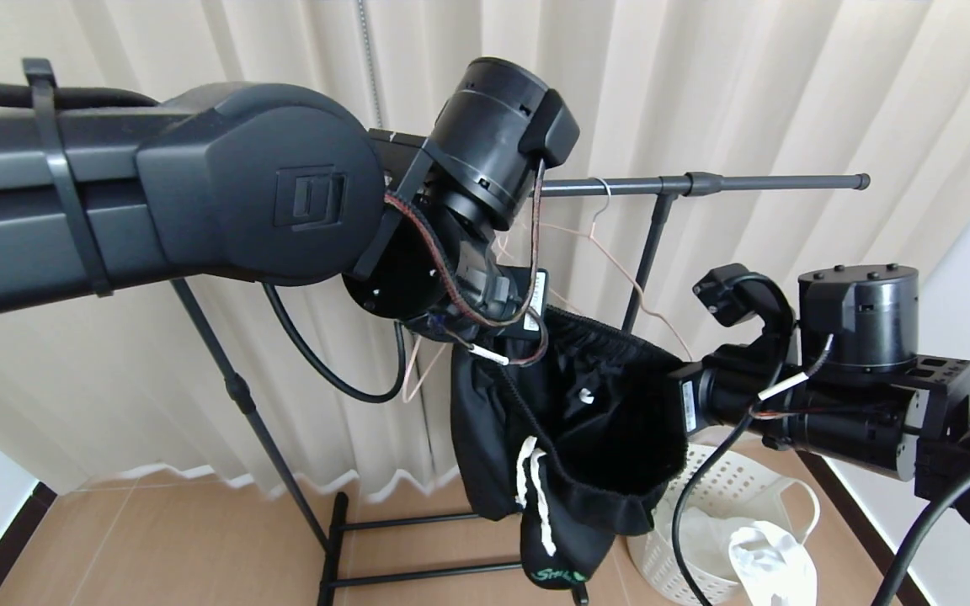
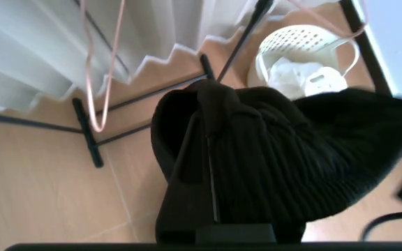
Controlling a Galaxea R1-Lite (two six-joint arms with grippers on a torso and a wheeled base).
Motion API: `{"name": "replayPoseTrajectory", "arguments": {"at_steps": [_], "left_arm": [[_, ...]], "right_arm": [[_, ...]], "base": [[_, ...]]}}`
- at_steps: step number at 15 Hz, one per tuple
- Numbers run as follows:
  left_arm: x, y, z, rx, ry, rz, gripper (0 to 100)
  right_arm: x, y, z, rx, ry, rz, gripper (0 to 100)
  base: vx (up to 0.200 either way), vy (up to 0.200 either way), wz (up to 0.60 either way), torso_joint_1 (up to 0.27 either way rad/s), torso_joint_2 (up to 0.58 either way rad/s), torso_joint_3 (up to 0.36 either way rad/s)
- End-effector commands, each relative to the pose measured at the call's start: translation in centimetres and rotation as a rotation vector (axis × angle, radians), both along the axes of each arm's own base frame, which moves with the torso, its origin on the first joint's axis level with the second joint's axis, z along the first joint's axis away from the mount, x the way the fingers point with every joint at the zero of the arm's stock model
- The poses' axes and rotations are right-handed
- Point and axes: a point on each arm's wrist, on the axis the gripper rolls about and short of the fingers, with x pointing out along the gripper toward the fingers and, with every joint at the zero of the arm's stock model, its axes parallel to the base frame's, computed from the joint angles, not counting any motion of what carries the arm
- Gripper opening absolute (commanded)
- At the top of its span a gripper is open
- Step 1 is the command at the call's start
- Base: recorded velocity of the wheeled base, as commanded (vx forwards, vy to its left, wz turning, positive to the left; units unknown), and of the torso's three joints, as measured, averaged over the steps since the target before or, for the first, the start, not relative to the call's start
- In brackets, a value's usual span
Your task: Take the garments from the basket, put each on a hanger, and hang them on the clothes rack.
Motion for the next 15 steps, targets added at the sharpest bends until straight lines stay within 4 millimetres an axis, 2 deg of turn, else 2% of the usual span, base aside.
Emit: {"name": "replayPoseTrajectory", "arguments": {"at_steps": [1,6,7,10,15], "left_arm": [[0.8,0.9,-1.2,0.037,0.033,0.029,0],[0.7,1.5,-5.0,0.140,0.136,0.031,0],[0.6,1.5,-5.1,0.144,0.139,0.029,100],[0.5,1.6,-4.9,0.142,0.139,0.028,100],[-0.8,3.1,-3.3,0.143,0.119,-0.016,100]], "right_arm": [[-0.4,-0.9,1.6,0.023,-0.047,-0.020,0],[-0.7,-1.0,2.1,0.030,-0.064,-0.020,0],[-0.7,-1.1,2.1,0.031,-0.064,-0.023,0],[-0.7,-1.0,2.1,0.032,-0.065,-0.023,0],[-0.5,-1.1,2.0,0.030,-0.063,-0.026,0]], "base": [[0.000,0.000,0.00,0.000,0.00,0.000],[0.000,0.000,0.00,0.000,0.00,0.000],[0.000,0.000,0.00,0.000,0.00,0.000],[0.000,0.000,0.00,0.000,0.00,0.000],[0.000,0.000,0.00,0.000,0.00,0.000]]}}
